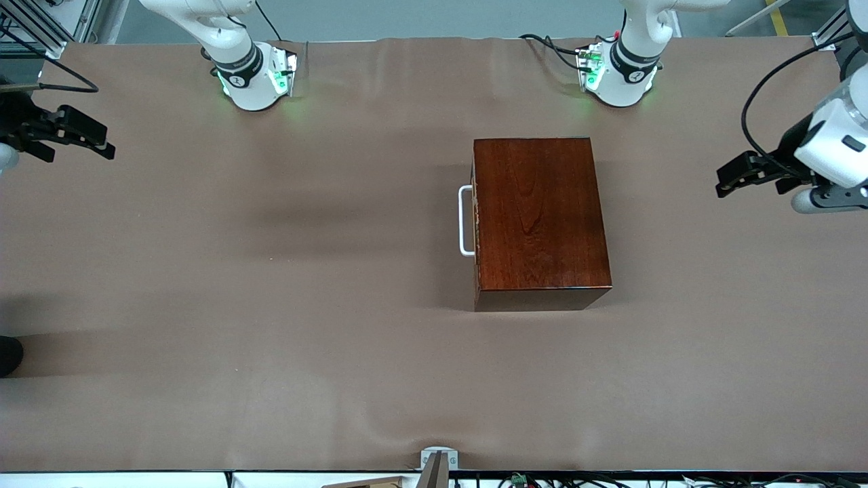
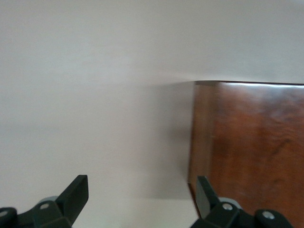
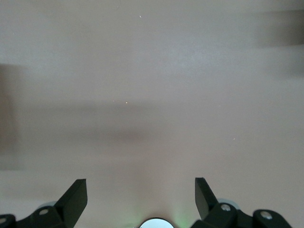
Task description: Open drawer, take yellow block, close drawer
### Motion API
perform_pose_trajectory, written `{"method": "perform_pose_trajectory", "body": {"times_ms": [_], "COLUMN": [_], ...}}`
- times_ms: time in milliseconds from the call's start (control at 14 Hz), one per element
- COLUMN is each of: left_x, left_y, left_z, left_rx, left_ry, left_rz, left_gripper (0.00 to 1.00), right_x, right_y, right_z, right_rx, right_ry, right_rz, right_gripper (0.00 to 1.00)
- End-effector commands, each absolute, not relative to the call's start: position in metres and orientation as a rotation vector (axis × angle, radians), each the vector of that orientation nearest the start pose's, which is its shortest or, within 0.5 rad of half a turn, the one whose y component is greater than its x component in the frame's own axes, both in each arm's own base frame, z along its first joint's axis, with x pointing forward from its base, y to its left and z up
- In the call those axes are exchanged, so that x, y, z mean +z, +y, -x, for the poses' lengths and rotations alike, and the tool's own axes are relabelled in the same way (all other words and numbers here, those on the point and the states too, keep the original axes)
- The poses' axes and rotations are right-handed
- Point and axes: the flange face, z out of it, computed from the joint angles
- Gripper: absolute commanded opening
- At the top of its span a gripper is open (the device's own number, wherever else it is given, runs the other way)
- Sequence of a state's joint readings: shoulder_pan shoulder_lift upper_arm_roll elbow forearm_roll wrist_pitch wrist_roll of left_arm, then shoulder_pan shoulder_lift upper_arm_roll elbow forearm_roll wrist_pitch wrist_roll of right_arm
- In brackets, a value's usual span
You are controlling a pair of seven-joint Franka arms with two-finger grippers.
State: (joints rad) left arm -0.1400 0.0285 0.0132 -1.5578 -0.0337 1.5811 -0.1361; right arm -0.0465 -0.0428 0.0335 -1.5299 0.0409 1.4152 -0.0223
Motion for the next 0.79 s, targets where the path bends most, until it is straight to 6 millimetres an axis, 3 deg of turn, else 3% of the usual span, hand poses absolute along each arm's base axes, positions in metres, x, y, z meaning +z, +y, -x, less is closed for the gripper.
{"method": "perform_pose_trajectory", "body": {"times_ms": [0, 143, 357, 429, 571, 714], "left_x": [0.633, 0.626, 0.627, 0.622, 0.606, 0.573], "left_y": [-0.15, -0.22, -0.332, -0.37, -0.429, -0.472], "left_z": [-0.548, -0.54, -0.518, -0.504, -0.474, -0.452], "left_rx": [-0.018, 0.01, 0.018, -0.01, -0.087, -0.093], "left_ry": [0.184, 0.312, 0.162, 0.197, 0.238, 0.307], "left_rz": [3.232, 3.252, 3.279, 3.247, 3.169, 3.087], "left_gripper": [1.0, 1.0, 1.0, 1.0, 1.0, 1.0], "right_x": [0.656, 0.657, 0.654, 0.654, 0.654, 0.651], "right_y": [-0.003, -0.005, -0.005, -0.006, -0.006, -0.006], "right_z": [-0.523, -0.522, -0.524, -0.524, -0.525, -0.526], "right_rx": [0.118, 0.123, 0.12, 0.118, 0.118, 0.125], "right_ry": [-0.023, -0.019, -0.021, -0.018, -0.018, -0.018], "right_rz": [3.106, 3.106, 3.106, 3.106, 3.106, 3.105], "right_gripper": [1.0, 1.0, 1.0, 1.0, 1.0, 1.0]}}
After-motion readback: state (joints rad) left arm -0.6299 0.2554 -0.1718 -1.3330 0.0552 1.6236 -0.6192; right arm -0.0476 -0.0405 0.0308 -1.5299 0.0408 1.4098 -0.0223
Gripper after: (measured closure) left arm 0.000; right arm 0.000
